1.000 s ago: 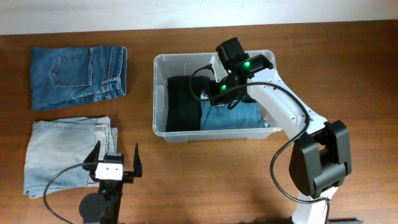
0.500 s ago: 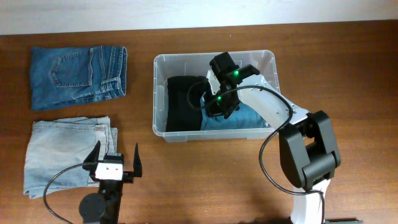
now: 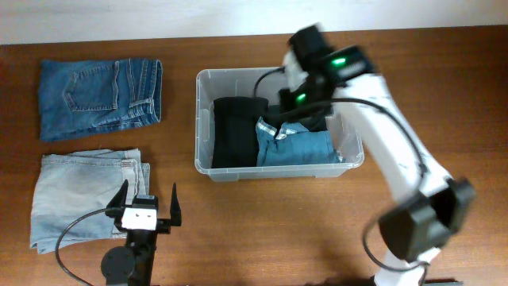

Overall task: Pack container
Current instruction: 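Withdraw the right gripper out of the container to the right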

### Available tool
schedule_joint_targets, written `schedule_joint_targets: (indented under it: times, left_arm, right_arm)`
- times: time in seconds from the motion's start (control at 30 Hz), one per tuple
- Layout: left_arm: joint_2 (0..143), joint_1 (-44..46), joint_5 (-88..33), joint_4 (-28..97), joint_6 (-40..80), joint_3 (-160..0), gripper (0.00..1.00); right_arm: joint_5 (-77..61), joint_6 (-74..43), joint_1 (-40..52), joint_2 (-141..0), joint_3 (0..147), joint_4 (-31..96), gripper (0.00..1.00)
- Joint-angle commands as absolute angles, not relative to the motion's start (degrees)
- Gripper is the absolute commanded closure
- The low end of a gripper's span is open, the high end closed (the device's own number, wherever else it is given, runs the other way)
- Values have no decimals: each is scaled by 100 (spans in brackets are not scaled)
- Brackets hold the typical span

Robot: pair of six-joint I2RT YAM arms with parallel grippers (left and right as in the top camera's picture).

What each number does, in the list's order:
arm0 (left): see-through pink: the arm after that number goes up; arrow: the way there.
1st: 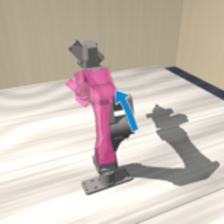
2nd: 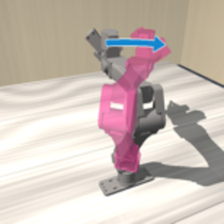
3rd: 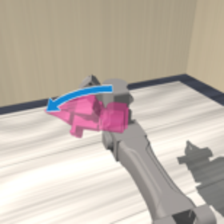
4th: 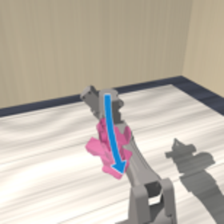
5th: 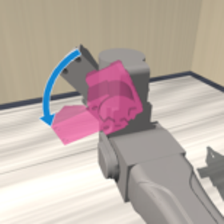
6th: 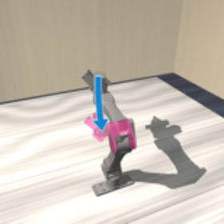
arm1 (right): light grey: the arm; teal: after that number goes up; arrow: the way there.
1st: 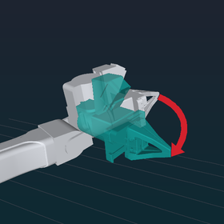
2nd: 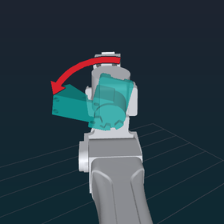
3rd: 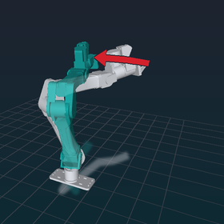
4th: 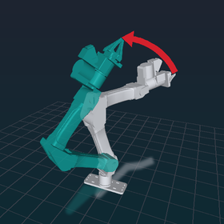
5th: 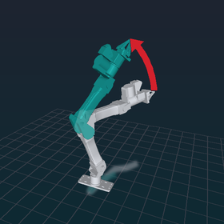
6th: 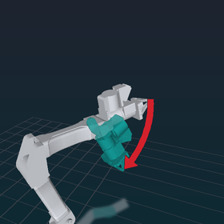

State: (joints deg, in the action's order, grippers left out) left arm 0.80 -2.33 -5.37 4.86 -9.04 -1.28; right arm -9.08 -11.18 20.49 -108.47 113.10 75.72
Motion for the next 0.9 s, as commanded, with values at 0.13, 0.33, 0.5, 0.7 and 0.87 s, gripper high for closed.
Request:
schedule_joint_targets:
  times: [0.13,0.33,0.5,0.7,0.87]
  left_arm:
    - [40,-257,-513,475,-978,-84,1]
    - [40,-257,-513,473,-978,-84,1]
    - [40,-257,-513,475,-980,-84,1]
    - [40,-257,-513,473,-978,-84,1]
    - [40,-257,-515,473,-980,-84,1]
  right_arm:
    - [338,-1428,1059,-9692,11725,8379,1]
    - [377,-1428,-250,-9118,11723,9321,1]
    - [475,-1590,-1693,-8886,11644,9730,1]
    - [486,-2453,-3199,-8849,11347,9590,1]
    - [478,-2961,-4012,-8849,10809,9220,1]
